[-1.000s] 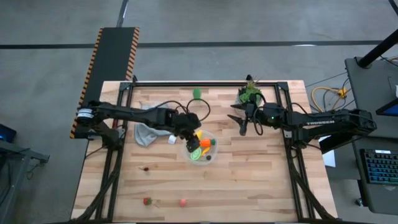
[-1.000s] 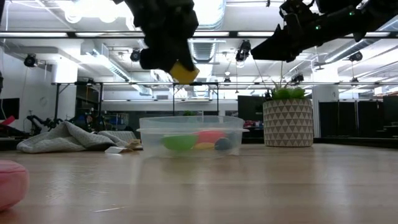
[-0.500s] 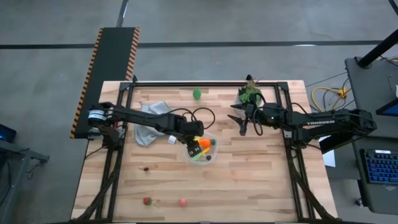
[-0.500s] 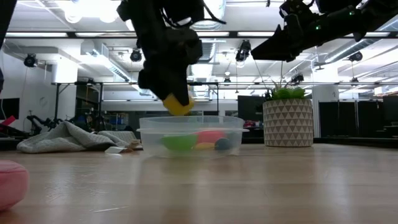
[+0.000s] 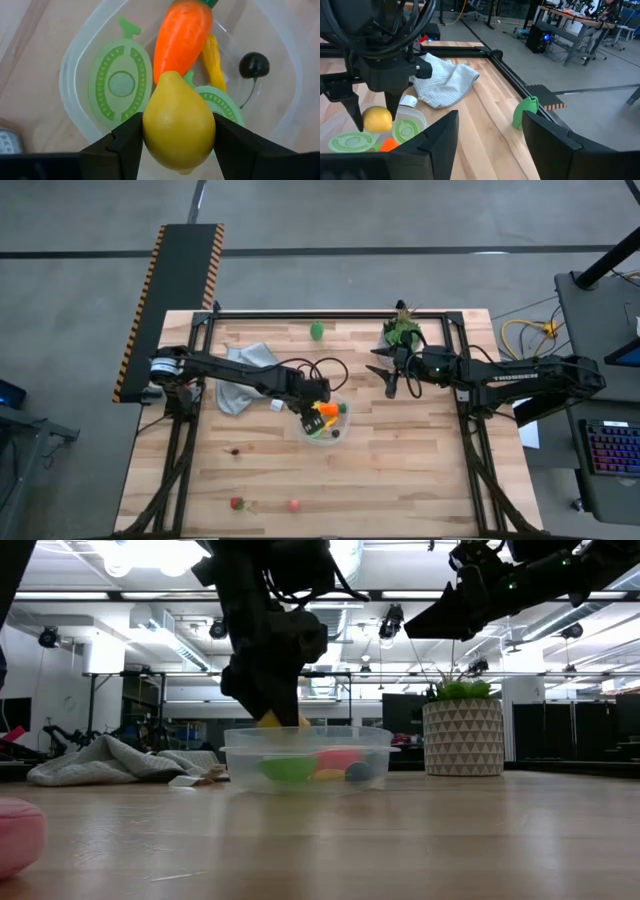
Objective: Pick and placing Produce into tupperware
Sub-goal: Put the yellow lemon into the transparent bin, then put the red cherry into the transparent bin
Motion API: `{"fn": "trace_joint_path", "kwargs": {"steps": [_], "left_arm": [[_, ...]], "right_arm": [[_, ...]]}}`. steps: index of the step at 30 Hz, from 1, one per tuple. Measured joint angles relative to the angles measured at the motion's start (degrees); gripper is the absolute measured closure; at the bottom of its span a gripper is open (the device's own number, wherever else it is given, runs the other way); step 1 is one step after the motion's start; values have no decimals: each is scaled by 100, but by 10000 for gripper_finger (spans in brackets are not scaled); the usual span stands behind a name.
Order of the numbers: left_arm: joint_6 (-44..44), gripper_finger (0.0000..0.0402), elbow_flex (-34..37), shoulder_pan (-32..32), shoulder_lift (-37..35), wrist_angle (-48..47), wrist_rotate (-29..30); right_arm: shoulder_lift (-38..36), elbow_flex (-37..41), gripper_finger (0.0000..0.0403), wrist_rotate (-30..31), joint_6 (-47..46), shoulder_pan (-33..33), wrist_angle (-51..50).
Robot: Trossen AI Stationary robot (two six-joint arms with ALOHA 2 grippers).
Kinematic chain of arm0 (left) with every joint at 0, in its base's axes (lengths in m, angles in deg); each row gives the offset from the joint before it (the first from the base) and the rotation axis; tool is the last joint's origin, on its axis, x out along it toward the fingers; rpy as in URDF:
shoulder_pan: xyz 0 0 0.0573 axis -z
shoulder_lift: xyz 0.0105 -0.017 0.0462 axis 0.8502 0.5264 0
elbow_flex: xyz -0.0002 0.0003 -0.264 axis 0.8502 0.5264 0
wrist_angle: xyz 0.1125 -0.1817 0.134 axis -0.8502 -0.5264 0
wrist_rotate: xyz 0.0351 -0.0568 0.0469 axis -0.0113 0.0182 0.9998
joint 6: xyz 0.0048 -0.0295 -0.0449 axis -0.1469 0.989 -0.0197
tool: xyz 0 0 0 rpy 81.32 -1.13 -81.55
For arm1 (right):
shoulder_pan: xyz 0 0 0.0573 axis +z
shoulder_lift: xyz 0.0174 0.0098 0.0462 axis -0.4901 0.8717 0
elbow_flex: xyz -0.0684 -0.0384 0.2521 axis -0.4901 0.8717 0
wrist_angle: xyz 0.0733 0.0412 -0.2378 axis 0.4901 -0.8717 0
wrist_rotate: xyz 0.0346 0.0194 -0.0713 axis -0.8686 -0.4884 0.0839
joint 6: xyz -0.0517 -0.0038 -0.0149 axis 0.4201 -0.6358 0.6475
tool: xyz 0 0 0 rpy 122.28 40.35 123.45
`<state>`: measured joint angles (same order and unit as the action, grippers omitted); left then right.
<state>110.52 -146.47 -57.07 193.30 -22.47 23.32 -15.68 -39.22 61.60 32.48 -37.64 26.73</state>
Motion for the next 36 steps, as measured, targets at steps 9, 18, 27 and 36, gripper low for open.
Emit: {"fn": "trace_joint_path", "kwargs": {"steps": [9,18,27,36], "left_arm": [[152,198,-8,-2,-19,4,-9],[149,177,-8,-2,-21,3,-11],[146,174,-9,-2,-23,5,-9],[109,174,-20,-2,-34,5,-9]], "right_arm": [[0,2,193,-2,13,0,-118],[0,2,193,-2,13,0,-116],[0,4,193,-2,13,0,-114],[0,4,193,-2,13,0,-114]]}}
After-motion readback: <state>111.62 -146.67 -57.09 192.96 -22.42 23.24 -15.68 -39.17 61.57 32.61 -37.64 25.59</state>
